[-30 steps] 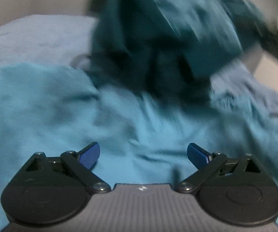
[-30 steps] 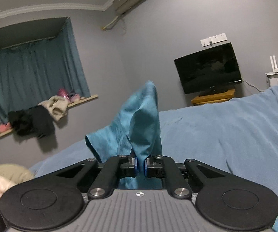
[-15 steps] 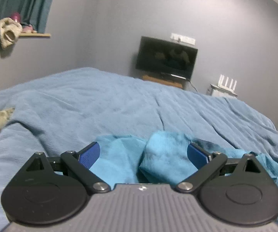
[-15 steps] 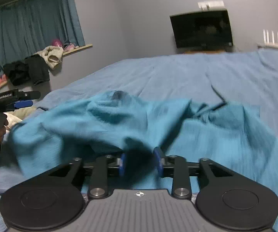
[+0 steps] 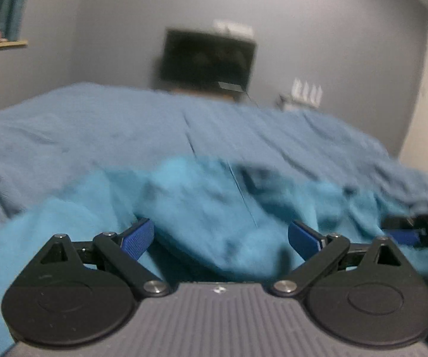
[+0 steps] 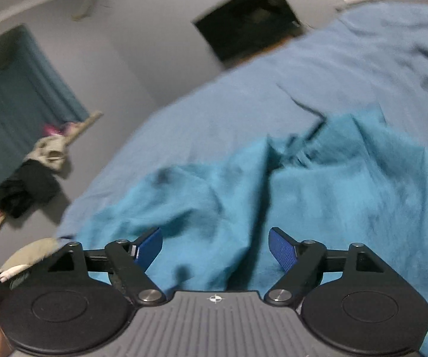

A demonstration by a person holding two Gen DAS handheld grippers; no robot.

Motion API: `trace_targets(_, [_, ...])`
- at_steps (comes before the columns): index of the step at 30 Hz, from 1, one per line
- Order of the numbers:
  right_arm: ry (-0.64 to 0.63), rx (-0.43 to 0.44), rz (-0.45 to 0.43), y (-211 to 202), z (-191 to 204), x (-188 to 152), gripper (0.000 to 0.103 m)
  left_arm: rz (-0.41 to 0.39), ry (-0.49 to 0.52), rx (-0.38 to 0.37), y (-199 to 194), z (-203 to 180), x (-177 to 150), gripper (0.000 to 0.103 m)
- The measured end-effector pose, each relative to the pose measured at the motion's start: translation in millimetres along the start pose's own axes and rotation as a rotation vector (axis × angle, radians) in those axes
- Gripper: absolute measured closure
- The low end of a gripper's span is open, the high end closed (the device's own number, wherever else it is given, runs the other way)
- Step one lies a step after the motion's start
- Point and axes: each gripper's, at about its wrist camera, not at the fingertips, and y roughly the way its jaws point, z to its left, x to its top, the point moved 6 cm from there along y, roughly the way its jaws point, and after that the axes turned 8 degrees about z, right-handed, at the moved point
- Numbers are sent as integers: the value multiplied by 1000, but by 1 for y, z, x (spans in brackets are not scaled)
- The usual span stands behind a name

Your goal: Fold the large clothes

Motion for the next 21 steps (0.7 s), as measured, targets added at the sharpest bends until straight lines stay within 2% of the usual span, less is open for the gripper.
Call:
trace_targets(1, [21,7,31,13,-3,-2,25,27,31,8,7,-4,-6,5])
trace_targets(2, [32,20,58,22,-3,-5,33,53,57,15,13,-6,-11,5])
trace_targets(3, [33,28,79,29,-3,-9,57,79,76,21,21,-7,-17,5])
trace_targets(4, [17,32,89,35,-1,-12,73,109,87,27,27,-7,-23,5])
trace_targets(5, [-7,16,86,38,0,-14,84,137,94,29,32,-6,-28,5])
trace_targets(8, [-91,-62,-30,27,7,-5,92,179,104,-1,41,-7,-33,5])
trace_targets(10, [-123,-122,-100,14,9,5,92,178,116,-38,40,-12,-34,5])
trace_targets(11, [-136,-159,-106,11,8,6,92,175,134,-41,39,-15,-34,5])
trace_targets(13, [-133,-195,-51,17,0,3,90,146,154,-11,33,-16,-30,5])
trace_targets(16, [-75,-110,80,28,-7,-16,72,60,148,35,12,-10,-12,5])
trace_targets(17, [-98,-97,83,26,-4,-21,58,24,141,39,5,-9,-5,5])
trace_targets(18, [-144,-113,65,21,1,-22,46,-1,137,37,0,-9,1,5])
trace_targets(21, [-240,-219,-57,3,15,-13,42,-51,128,13,0,-16,19,5])
